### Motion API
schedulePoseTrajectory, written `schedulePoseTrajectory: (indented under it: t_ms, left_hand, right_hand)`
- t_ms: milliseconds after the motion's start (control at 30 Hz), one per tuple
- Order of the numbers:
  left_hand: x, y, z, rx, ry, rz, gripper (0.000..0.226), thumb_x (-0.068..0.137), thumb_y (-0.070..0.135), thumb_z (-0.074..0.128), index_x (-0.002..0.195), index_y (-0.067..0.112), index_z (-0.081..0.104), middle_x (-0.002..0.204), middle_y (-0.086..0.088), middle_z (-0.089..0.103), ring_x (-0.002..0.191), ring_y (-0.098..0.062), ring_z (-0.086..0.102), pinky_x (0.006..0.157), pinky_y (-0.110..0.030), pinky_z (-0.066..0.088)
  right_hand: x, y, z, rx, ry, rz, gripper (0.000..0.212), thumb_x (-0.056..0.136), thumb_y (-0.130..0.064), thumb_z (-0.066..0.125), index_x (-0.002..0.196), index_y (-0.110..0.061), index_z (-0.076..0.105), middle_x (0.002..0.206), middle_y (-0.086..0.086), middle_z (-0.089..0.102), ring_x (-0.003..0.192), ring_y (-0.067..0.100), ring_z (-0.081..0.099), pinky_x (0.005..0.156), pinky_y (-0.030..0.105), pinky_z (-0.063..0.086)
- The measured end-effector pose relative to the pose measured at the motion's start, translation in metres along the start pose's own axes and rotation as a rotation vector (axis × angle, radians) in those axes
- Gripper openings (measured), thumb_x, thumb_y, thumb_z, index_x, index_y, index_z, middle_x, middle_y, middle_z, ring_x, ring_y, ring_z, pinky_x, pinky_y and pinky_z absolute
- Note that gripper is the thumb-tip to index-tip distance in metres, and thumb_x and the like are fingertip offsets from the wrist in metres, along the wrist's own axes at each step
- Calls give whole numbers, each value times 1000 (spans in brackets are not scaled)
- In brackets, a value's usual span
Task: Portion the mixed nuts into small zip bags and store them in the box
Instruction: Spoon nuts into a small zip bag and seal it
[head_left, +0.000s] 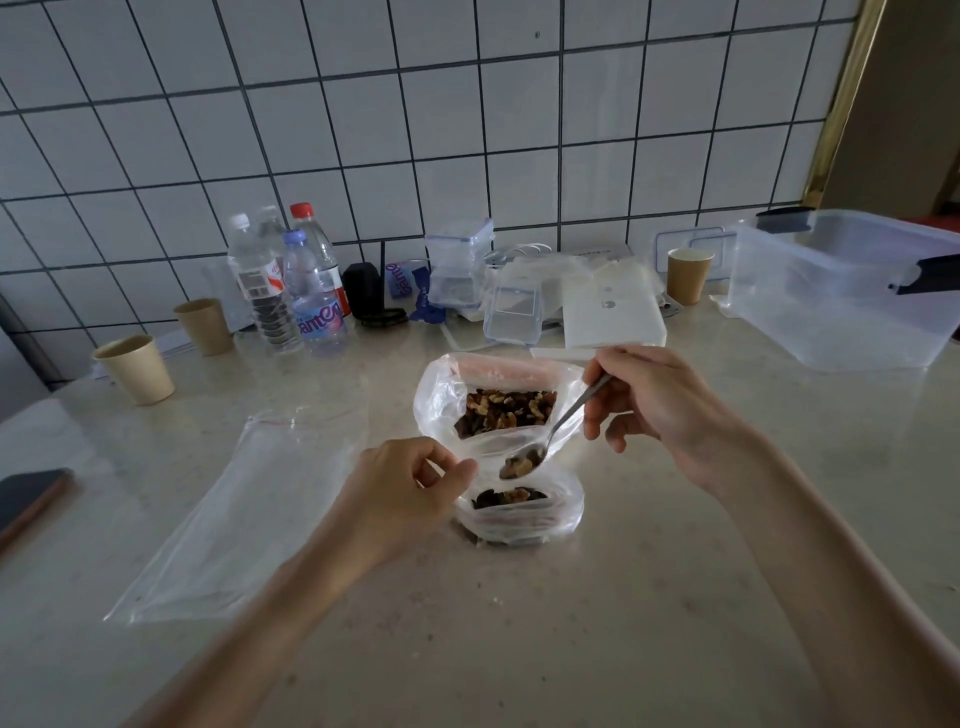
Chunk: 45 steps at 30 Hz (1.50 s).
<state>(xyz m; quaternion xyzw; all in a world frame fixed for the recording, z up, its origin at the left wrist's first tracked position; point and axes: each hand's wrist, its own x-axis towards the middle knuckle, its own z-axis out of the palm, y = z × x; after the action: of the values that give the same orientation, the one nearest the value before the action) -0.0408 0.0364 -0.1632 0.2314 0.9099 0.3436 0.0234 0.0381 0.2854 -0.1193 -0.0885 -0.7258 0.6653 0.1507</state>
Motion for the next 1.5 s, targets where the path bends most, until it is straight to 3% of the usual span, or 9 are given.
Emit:
schedulePoseTrajectory:
  t_ms: [200, 400, 567, 767, 967, 1200, 1300, 1400, 1500]
  left_hand:
    - [-4, 1, 2, -259, -65, 3, 18, 100, 34, 66, 88, 26, 77, 75, 3, 77, 63, -7, 72, 53, -19, 44]
    - [-9, -5, 1, -572, -210, -72, 16, 100, 29, 69, 90, 22, 80, 82, -1, 75, 68, -10, 68, 53, -23, 50]
    - [-3, -14, 3, -452, -130, -16, 17, 100, 31, 68, 86, 27, 77, 75, 3, 73, 62, -5, 67, 49, -20, 46]
    - [4, -22, 10, -180, 32, 131, 16, 98, 31, 70, 82, 31, 73, 64, 15, 71, 50, -2, 63, 53, -10, 43]
    - [3, -24, 7, -182, 57, 84, 19, 95, 47, 69, 84, 33, 74, 72, 13, 74, 58, -6, 69, 53, -13, 47]
    - [15, -19, -10, -223, 125, -34, 23, 94, 48, 70, 95, 25, 66, 88, 6, 74, 62, -6, 72, 60, -23, 51]
    - [25, -15, -18, -206, 89, -111, 36, 94, 51, 68, 112, 21, 59, 102, 7, 67, 71, -7, 73, 58, -23, 50]
    - [37, -8, -17, -173, 63, -153, 52, 96, 53, 65, 130, 15, 52, 96, 9, 67, 91, -14, 73, 76, -36, 58]
    - [51, -2, -11, -142, 53, -181, 49, 96, 53, 65, 124, 13, 56, 89, 5, 72, 88, -16, 74, 83, -43, 62]
  right_hand:
    - [-5, -4, 4, -375, -14, -228, 37, 110, -22, 41, 82, -5, 58, 63, 13, 61, 59, 39, 60, 52, 35, 43]
    - [-18, -8, 15, -615, -26, -640, 37, 109, -33, 39, 78, -17, 50, 59, 3, 53, 57, 24, 53, 56, 41, 42]
    - [-19, -6, 17, -598, -43, -680, 35, 108, -32, 38, 78, -18, 51, 66, 3, 55, 58, 23, 52, 56, 39, 42]
    - [-8, 3, 13, -413, 55, -584, 34, 110, -24, 41, 80, -15, 55, 60, 11, 58, 53, 17, 56, 52, 21, 41]
    - [4, 13, 16, -165, 147, -337, 37, 112, -24, 42, 81, -9, 56, 54, 4, 59, 54, 40, 52, 48, 36, 38]
    - [10, 17, 10, 197, 273, 40, 30, 110, -20, 45, 90, -6, 63, 65, 10, 61, 50, 21, 58, 42, 30, 39]
    - [12, 19, 9, 167, 309, 29, 31, 110, -21, 45, 92, -6, 65, 71, 11, 65, 52, 19, 61, 43, 31, 41]
    - [13, 22, 11, 2, 316, -77, 32, 110, -22, 44, 92, -5, 64, 73, 11, 67, 54, 17, 64, 44, 33, 43]
    - [12, 27, 15, -194, 293, -204, 33, 110, -23, 44, 90, -7, 64, 71, 7, 69, 55, 16, 66, 42, 29, 43]
